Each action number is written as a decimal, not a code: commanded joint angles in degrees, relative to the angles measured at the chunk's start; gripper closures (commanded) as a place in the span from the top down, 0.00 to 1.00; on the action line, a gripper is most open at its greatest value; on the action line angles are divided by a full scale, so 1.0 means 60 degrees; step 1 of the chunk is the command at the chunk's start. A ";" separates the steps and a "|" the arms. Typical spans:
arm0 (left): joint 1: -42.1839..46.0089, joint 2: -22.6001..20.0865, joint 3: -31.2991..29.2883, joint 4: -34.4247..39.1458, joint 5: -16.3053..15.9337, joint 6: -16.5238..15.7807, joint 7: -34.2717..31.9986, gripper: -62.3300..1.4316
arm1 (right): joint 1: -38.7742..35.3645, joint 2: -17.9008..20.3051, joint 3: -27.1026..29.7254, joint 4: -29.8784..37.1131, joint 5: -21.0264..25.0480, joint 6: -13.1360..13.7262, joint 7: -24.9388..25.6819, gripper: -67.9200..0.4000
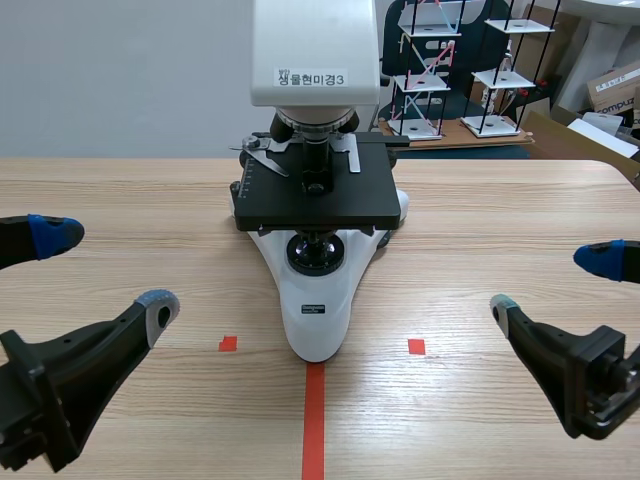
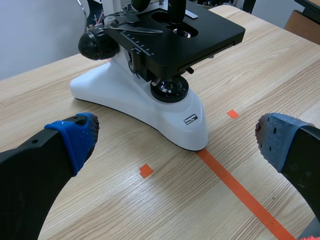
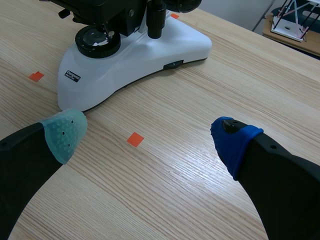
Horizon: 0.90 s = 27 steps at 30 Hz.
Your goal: Point at the stage clip
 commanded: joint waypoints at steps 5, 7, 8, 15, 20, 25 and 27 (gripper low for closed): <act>-0.0033 -0.0026 -0.0011 0.0076 -0.0022 0.0004 -0.0062 1.00 | 0.0007 -0.0007 0.0051 0.0080 0.0062 -0.0036 0.0182 0.81; -0.0033 -0.0026 -0.0011 0.0076 -0.0029 0.0004 -0.0062 1.00 | 0.0007 -0.0007 0.0051 0.0080 0.0062 -0.0036 0.0182 0.81; -0.0033 -0.0026 -0.0011 0.0076 -0.0033 0.0004 -0.0062 1.00 | 0.0007 -0.0007 0.0051 0.0080 0.0062 -0.0036 0.0182 0.81; -0.0033 -0.0022 -0.0007 0.0076 -0.0040 -0.0044 -0.0135 1.00 | 0.0007 -0.0007 0.0051 0.0080 0.0062 -0.0036 0.0182 0.81; -0.0033 -0.0018 -0.0007 0.0076 -0.0033 -0.0087 -0.0127 1.00 | 0.0007 -0.0007 0.0051 0.0080 0.0062 -0.0036 0.0186 0.81; -0.0029 0.0076 -0.0007 0.0076 -0.0040 -0.0408 -0.0131 1.00 | 0.0007 -0.0007 0.0051 0.0080 0.0062 -0.0036 0.0186 0.81; -0.0029 0.0018 -0.0007 0.0076 -0.0044 -0.0448 -0.0102 1.00 | 0.0007 -0.0007 0.0051 0.0080 0.0058 -0.0036 0.0178 0.81</act>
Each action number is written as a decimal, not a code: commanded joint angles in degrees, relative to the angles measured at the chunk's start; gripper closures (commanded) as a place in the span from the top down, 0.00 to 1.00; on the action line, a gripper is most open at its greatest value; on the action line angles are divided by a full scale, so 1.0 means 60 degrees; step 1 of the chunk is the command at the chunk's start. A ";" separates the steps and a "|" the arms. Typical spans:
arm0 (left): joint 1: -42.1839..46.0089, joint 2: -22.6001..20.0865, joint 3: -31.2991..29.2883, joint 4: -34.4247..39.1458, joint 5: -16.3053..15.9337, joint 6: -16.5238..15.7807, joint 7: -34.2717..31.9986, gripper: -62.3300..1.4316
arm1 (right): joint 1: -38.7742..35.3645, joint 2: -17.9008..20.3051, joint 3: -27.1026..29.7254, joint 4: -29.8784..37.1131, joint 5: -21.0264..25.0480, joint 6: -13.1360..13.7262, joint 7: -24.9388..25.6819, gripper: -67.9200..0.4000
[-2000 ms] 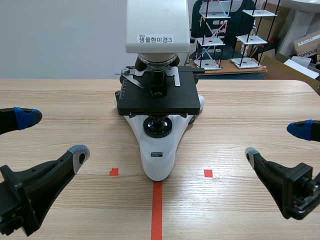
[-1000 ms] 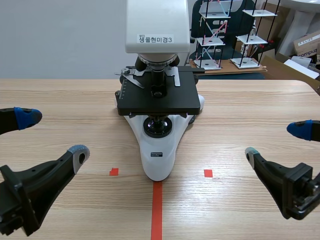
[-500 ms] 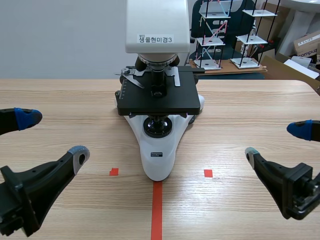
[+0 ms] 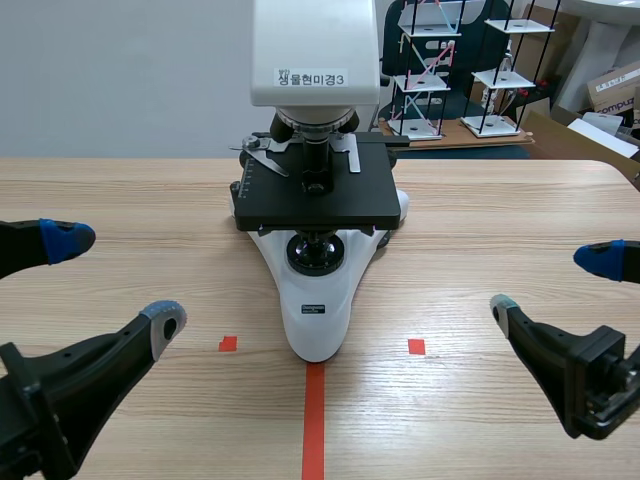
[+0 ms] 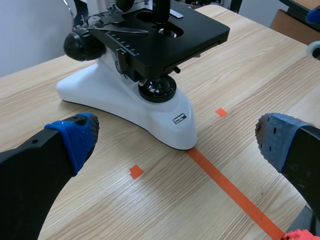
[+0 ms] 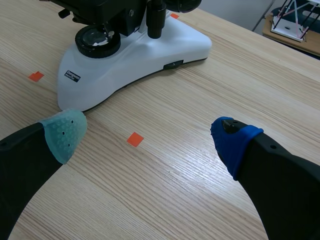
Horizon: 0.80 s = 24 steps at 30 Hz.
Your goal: Point at the stage clip
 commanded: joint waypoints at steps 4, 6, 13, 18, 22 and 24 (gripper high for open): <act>-0.0222 -0.0160 -0.0007 0.0055 -0.0106 0.0040 0.0025 1.00 | 0.0007 -0.0007 0.0051 0.0080 0.0058 -0.0036 0.0189 0.81; -0.0477 -0.0233 -0.0007 0.0036 -0.0146 0.0069 0.0106 0.91 | 0.0007 -0.0007 0.0051 0.0080 0.0058 -0.0036 0.0189 0.81; -0.1810 -0.1118 0.0510 -0.0484 -0.0175 0.0058 0.0182 0.29 | 0.0007 -0.0007 0.0051 0.0080 0.0033 -0.0036 0.0211 0.81; -0.3530 -0.1555 0.1424 -0.1479 -0.0168 0.0058 0.0186 0.07 | 0.0007 -0.0007 0.0051 0.0080 0.0033 -0.0036 0.0211 0.81; -0.4852 -0.1614 0.2058 -0.2266 -0.0164 0.0058 0.0193 0.06 | 0.0007 -0.0007 0.0051 0.0080 0.0033 -0.0036 0.0211 0.81; -0.5431 -0.1614 0.2382 -0.2601 -0.0164 0.0058 0.0193 0.06 | 0.0007 -0.0007 0.0051 0.0080 0.0033 -0.0036 0.0211 0.81</act>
